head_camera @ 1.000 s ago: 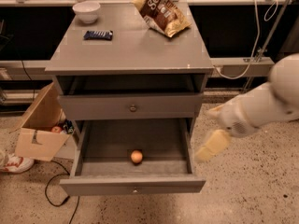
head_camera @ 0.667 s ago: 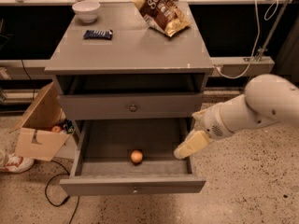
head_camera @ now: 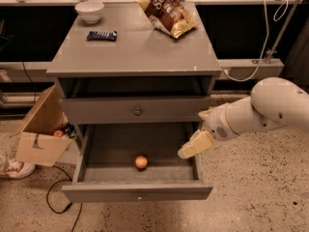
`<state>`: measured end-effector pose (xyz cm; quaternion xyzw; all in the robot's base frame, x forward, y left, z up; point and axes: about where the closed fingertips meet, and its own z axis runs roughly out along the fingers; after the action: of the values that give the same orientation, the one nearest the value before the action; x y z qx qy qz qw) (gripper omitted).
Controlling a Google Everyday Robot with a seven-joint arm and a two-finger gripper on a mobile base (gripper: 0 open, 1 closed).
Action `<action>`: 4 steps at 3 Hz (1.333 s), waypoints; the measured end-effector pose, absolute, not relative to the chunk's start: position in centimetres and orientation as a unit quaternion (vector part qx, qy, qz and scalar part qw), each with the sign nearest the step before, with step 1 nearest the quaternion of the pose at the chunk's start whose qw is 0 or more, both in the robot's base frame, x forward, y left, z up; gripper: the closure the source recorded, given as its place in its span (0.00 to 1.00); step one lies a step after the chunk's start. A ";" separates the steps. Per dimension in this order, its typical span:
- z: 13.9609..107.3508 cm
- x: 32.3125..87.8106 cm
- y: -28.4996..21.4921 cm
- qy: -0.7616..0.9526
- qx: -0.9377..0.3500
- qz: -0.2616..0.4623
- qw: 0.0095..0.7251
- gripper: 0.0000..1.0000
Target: Pick orange from middle drawer and place on counter
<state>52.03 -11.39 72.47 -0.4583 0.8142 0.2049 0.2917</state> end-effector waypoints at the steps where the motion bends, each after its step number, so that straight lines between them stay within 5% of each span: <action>1: 68.1 53.3 -10.9 0.821 -0.449 0.208 0.286 0.00; 4: 48.0 59.8 -4.8 0.819 -0.456 0.204 0.282 0.00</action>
Offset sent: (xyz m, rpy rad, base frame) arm 0.0571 0.0388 -0.2331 -0.0528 0.0875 -0.0462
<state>59.79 -4.80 47.97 -0.4556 0.8195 0.2036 0.2818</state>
